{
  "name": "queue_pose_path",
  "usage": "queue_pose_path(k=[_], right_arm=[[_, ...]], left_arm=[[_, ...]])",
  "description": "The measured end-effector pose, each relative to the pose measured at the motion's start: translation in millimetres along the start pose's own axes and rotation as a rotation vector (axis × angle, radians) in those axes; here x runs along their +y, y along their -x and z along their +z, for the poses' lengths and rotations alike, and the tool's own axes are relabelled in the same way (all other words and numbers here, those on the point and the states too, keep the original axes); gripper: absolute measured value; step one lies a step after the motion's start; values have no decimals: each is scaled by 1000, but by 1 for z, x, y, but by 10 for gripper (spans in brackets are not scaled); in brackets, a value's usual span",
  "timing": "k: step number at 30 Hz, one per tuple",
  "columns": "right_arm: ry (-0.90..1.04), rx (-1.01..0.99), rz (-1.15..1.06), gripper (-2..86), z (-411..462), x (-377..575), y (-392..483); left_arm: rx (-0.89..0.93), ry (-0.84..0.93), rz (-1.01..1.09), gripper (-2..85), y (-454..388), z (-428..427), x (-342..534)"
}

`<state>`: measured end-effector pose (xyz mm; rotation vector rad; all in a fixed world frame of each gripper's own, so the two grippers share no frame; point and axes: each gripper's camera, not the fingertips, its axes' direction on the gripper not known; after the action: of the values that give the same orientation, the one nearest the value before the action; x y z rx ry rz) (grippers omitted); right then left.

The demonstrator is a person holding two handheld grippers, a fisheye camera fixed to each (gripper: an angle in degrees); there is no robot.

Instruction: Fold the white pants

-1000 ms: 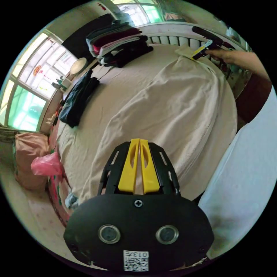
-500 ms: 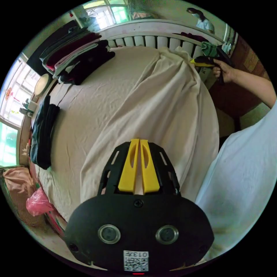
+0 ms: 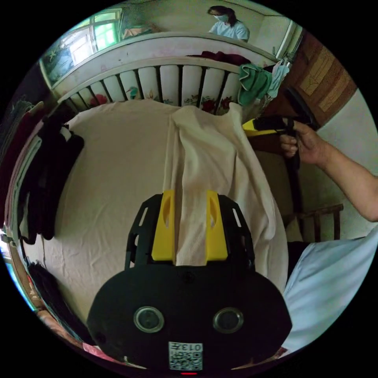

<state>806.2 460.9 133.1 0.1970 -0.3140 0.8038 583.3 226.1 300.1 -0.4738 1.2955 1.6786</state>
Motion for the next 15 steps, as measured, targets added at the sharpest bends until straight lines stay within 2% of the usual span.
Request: queue_pose_path(k=[6,9,12,15], right_arm=[[-89,-194,44,182,-24,-3,-30],[6,-92,47,161,-5,-15,-37],[89,5,60,59,13,-24,-44],[15,3,16,28,-2,-25,-32]], left_arm=[[108,89,-7,106,30,35,-61],[32,142,44,48,35,38,-75],[7,150,59,19,42,31,-80],[-3,141,92,11,45,19,-87]])
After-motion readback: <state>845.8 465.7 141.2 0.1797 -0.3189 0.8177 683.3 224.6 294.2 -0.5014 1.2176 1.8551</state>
